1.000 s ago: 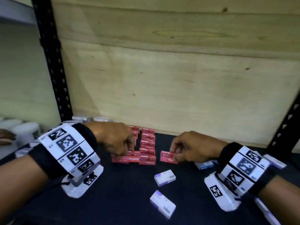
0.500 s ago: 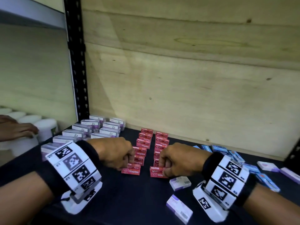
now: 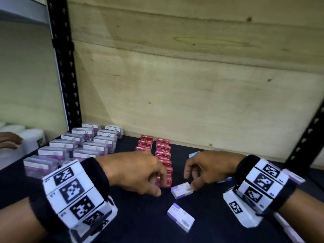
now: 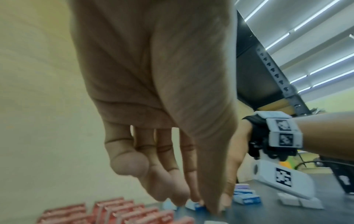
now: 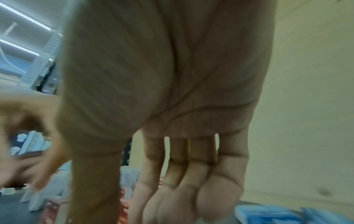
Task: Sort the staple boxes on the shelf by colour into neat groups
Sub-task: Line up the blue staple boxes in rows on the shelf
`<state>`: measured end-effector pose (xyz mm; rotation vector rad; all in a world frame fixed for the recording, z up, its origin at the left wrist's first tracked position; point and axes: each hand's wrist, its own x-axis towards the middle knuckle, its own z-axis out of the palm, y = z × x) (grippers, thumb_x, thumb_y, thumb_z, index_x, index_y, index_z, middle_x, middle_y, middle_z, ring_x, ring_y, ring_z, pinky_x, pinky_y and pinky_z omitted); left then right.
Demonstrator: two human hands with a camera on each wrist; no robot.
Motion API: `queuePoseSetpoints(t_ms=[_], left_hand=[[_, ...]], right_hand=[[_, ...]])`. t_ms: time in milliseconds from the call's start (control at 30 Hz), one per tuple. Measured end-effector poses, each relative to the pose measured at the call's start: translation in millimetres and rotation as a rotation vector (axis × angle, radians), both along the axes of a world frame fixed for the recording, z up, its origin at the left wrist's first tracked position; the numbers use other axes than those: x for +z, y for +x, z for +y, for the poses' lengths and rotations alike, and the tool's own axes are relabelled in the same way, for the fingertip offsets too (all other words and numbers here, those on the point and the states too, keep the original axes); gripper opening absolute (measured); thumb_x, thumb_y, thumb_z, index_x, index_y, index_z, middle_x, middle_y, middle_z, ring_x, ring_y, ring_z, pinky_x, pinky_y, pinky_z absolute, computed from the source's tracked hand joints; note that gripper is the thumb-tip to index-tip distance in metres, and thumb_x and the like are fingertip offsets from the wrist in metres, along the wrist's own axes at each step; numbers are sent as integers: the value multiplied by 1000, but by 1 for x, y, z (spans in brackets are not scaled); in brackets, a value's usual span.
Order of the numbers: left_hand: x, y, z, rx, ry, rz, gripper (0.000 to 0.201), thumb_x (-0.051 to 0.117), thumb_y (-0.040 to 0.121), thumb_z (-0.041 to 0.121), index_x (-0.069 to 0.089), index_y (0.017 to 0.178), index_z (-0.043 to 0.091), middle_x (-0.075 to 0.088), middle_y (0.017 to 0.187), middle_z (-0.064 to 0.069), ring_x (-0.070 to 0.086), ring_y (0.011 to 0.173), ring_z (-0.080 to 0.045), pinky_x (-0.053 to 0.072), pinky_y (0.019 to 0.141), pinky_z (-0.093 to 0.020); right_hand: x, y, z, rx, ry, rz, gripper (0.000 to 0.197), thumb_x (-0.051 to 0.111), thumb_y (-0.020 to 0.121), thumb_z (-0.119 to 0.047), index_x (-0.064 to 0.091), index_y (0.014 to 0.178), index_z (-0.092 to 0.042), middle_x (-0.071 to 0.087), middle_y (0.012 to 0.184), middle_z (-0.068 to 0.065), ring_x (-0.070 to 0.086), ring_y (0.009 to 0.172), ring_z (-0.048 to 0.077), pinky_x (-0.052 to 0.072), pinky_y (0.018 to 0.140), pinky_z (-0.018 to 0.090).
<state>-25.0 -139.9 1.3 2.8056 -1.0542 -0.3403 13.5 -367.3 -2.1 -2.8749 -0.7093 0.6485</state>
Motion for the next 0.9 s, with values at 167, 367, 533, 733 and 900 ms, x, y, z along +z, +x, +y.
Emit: queuePoseSetpoints(t_ms=[167, 367, 533, 733, 900], left_hand=[[-20, -7, -31, -155, 45, 32, 40, 70, 83, 49, 63, 120, 34, 68, 90, 9, 55, 67, 0, 40, 57, -14], [-34, -8, -43, -173, 76, -21, 40, 69, 81, 53, 60, 117, 37, 65, 91, 12, 47, 64, 4, 46, 69, -26], [-30, -3, -46, -186, 123, 12, 38, 67, 79, 58, 61, 111, 39, 62, 92, 12, 57, 82, -4, 48, 72, -28], [-12, 14, -75, -184, 121, 12, 34, 69, 78, 56, 65, 106, 36, 66, 85, 5, 59, 74, -8, 47, 66, -27], [6, 38, -131, -170, 93, -103, 33, 70, 78, 56, 68, 102, 33, 60, 75, 11, 53, 67, -4, 43, 64, -27]], right_hand=[[-12, -2, -6, 1, -56, 25, 40, 80, 79, -36, 62, 115, -30, 65, 88, -11, 58, 71, 4, 48, 73, 26], [-17, -2, -3, 8, -55, -10, 40, 80, 80, -30, 62, 116, -23, 64, 90, -8, 57, 78, 11, 47, 74, 28], [-11, -4, -12, 14, -62, -34, 33, 79, 80, -29, 66, 109, -21, 58, 76, -14, 52, 67, 1, 42, 63, 22], [17, -7, -67, -146, -26, -95, 27, 78, 75, -28, 68, 100, -23, 67, 85, -10, 58, 73, 9, 51, 74, 30], [31, -11, -150, -397, -47, -193, 24, 75, 77, -35, 68, 97, -25, 69, 94, -9, 62, 84, 12, 52, 80, 30]])
